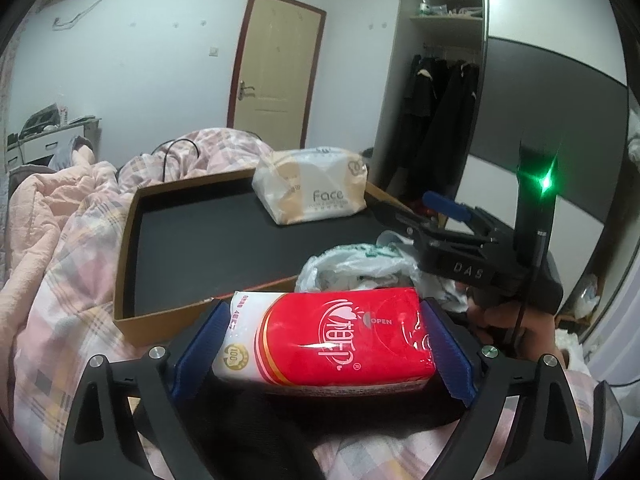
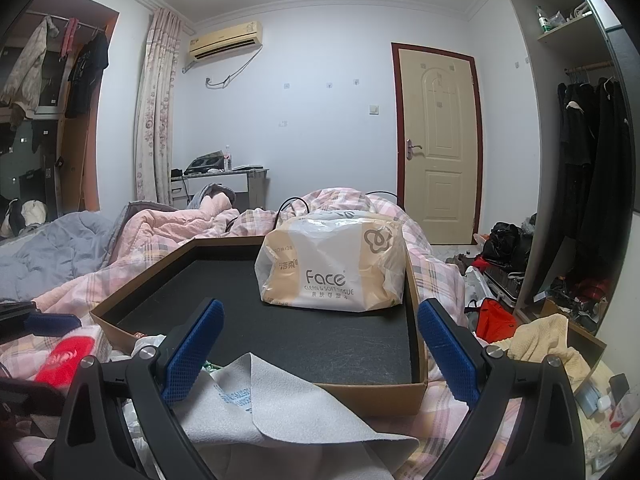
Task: Organize soft objects
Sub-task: 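Grasp the red tissue pack with the left gripper and lift it, then carry the red tissue pack over the tray and release it inside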
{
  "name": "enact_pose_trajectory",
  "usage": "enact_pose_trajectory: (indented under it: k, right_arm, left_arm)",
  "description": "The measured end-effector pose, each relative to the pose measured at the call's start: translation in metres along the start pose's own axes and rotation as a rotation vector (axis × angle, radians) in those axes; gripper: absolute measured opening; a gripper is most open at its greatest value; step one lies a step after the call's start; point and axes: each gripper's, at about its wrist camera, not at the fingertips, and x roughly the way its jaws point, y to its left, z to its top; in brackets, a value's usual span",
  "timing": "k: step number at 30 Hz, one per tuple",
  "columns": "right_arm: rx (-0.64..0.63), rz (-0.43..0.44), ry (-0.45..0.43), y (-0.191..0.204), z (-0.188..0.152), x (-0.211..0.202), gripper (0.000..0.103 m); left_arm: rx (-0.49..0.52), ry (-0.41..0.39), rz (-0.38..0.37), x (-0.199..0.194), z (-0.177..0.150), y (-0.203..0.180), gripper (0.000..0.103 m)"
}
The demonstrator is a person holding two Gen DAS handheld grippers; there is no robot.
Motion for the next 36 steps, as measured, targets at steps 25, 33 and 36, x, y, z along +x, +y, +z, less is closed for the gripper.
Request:
enact_pose_trajectory:
  k: [25, 33, 36]
  right_arm:
    - [0.003, 0.001, 0.002, 0.000, -0.002, 0.000, 0.097]
    - [0.007, 0.003, 0.005, -0.002, -0.002, 0.000, 0.097]
    - [0.006, 0.003, 0.005, -0.003, -0.002, 0.000, 0.097]
  left_arm:
    - [-0.164, -0.049, 0.212, 0.038, 0.023, 0.065, 0.094]
    - [-0.169, -0.067, 0.235, 0.036, 0.021, 0.067, 0.103]
    - [-0.184, -0.068, 0.237, 0.034, 0.021, 0.070, 0.103]
